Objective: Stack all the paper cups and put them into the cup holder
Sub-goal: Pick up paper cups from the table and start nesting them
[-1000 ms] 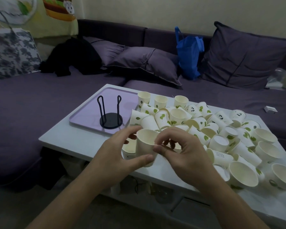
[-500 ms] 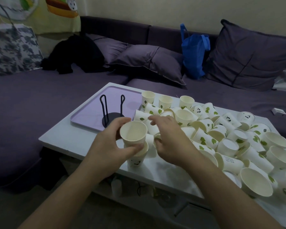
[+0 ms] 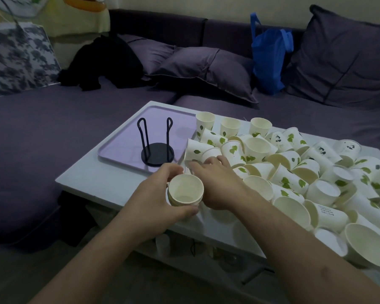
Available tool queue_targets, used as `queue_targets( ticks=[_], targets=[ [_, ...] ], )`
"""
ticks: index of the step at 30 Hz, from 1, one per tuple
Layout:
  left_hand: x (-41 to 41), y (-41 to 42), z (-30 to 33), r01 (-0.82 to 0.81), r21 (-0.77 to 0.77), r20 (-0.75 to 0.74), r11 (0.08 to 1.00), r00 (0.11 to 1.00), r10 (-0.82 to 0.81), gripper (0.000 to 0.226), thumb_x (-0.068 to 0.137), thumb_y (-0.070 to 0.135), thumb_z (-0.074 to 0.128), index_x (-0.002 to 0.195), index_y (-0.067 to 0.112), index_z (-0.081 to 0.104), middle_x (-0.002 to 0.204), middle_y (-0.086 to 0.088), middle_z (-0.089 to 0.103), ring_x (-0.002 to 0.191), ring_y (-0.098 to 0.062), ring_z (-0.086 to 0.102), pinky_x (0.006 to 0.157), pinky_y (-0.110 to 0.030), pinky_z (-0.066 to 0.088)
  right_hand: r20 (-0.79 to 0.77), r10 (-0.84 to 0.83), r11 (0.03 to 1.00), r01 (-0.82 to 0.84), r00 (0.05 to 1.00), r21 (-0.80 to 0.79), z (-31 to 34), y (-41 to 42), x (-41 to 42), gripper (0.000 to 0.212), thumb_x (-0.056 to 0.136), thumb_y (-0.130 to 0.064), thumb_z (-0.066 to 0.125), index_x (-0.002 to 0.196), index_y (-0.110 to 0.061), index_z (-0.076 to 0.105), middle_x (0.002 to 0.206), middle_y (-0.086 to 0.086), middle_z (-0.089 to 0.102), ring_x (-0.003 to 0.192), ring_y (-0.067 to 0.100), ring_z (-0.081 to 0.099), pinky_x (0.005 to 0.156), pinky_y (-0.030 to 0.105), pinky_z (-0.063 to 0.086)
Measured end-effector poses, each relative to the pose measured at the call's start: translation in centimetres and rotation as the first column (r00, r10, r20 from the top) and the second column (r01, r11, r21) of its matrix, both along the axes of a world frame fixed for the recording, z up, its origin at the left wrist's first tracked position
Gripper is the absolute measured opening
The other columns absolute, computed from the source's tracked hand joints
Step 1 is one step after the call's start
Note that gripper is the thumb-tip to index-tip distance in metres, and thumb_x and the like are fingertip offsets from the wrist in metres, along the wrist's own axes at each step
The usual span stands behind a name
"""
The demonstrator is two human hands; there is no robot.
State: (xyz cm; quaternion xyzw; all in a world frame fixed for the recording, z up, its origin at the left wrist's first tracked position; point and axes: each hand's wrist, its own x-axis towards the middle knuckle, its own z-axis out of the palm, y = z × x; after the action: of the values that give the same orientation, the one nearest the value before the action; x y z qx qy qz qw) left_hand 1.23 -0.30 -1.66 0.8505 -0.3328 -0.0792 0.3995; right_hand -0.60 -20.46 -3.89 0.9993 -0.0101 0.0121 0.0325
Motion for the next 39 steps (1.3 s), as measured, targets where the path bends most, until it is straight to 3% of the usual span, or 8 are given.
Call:
queue_targets(
  ticks=[5,8,12,19,29,33,36,39],
  targets=[
    [0.2,0.3,-0.1,-0.023,0.075,-0.045,0.997,0.999,0.026,0.093,0.07,0.042,0.095,0.145,0.039,0.04,0.127,0.024,0.054,0.11,0.0,0.058,0.094,-0.024,0.051,0.126,-0.077,0.996,0.071,0.989,0.048,1.8,0.0,-0.4,0.068,0.086,-0.031,0.076,0.145,-0.025,0.043,0.125,0.003,0.069,0.121,0.031,0.054,0.109,0.047,0.035],
    [0.4,0.4,-0.1,-0.038,0.069,-0.067,0.997,0.997,0.043,0.089,0.072,0.042,0.094,0.144,0.038,0.041,0.125,0.025,0.055,0.107,0.004,0.057,0.093,-0.025,0.054,0.242,-0.18,0.959,0.115,0.953,0.261,4.7,-0.7,-1.5,0.088,0.089,-0.026,0.077,0.161,-0.031,0.028,0.14,0.001,0.063,0.127,0.03,0.048,0.111,0.047,0.035],
    [0.2,-0.2,-0.7,-0.066,0.038,-0.096,0.997,0.993,0.07,0.088,0.075,0.039,0.092,0.147,0.036,0.041,0.13,0.022,0.055,0.114,-0.002,0.058,0.092,-0.024,0.055,0.275,-0.388,0.63,0.035,0.88,0.776,6.5,-0.6,-4.1,0.087,0.085,-0.027,0.088,0.154,-0.038,0.036,0.133,-0.008,0.062,0.118,0.015,0.06,0.099,0.037,0.054],
    [-0.8,-1.6,-0.8,-0.104,-0.033,-0.148,0.994,0.984,0.098,0.079,0.081,0.039,0.088,0.146,0.036,0.043,0.142,0.013,0.061,0.123,-0.01,0.059,0.1,-0.035,0.056,0.174,-0.323,0.37,-0.045,0.93,0.928,5.7,1.9,-6.1,0.09,0.08,-0.014,0.092,0.151,-0.039,0.041,0.138,-0.012,0.063,0.126,0.013,0.064,0.105,0.045,0.058],
    [-1.2,-1.6,-1.0,-0.16,-0.059,-0.19,0.985,0.971,0.146,0.101,0.075,0.02,0.095,0.154,0.031,0.033,0.145,0.007,0.057,0.117,-0.011,0.059,0.09,-0.022,0.054,0.042,-0.219,0.552,0.088,0.975,0.829,4.7,2.1,-7.5,0.104,0.079,-0.029,0.092,0.161,-0.038,0.028,0.152,-0.017,0.052,0.137,0.007,0.047,0.109,0.024,0.038],
    [-1.5,-1.5,-0.4,-0.201,-0.052,-0.155,0.978,0.969,0.191,0.112,0.074,0.014,0.093,0.157,0.034,0.021,0.152,0.003,0.046,0.132,-0.017,0.053,0.105,-0.037,0.052,0.053,-0.277,0.605,0.132,0.959,0.785,5.8,0.3,-9.7,0.084,0.088,-0.021,0.08,0.156,-0.036,0.033,0.145,-0.016,0.054,0.13,0.007,0.052,0.101,0.023,0.048],
    [-2.8,-1.5,0.7,-0.206,-0.149,0.059,0.967,0.974,0.217,0.102,0.074,0.015,0.093,0.151,0.031,0.028,0.139,0.005,0.042,0.12,-0.011,0.053,0.097,-0.029,0.051,0.133,-0.41,0.702,0.219,0.902,0.678,6.2,-1.4,-12.0,0.053,0.092,-0.021,0.075,0.139,-0.028,0.053,0.119,-0.015,0.06,0.107,0.004,0.058,0.083,0.017,0.048],
    [-4.9,-2.0,1.5,-0.09,-0.205,0.199,0.975,0.971,0.131,0.082,0.077,0.013,0.089,0.143,0.028,0.043,0.122,0.01,0.05,0.106,-0.003,0.056,0.084,-0.015,0.052,0.142,-0.466,0.8,0.347,0.874,0.49,6.8,-2.6,-14.7,0.028,0.095,-0.029,0.072,0.12,-0.026,0.059,0.106,-0.011,0.06,0.097,0.011,0.058,0.086,0.029,0.054]
  ],
)
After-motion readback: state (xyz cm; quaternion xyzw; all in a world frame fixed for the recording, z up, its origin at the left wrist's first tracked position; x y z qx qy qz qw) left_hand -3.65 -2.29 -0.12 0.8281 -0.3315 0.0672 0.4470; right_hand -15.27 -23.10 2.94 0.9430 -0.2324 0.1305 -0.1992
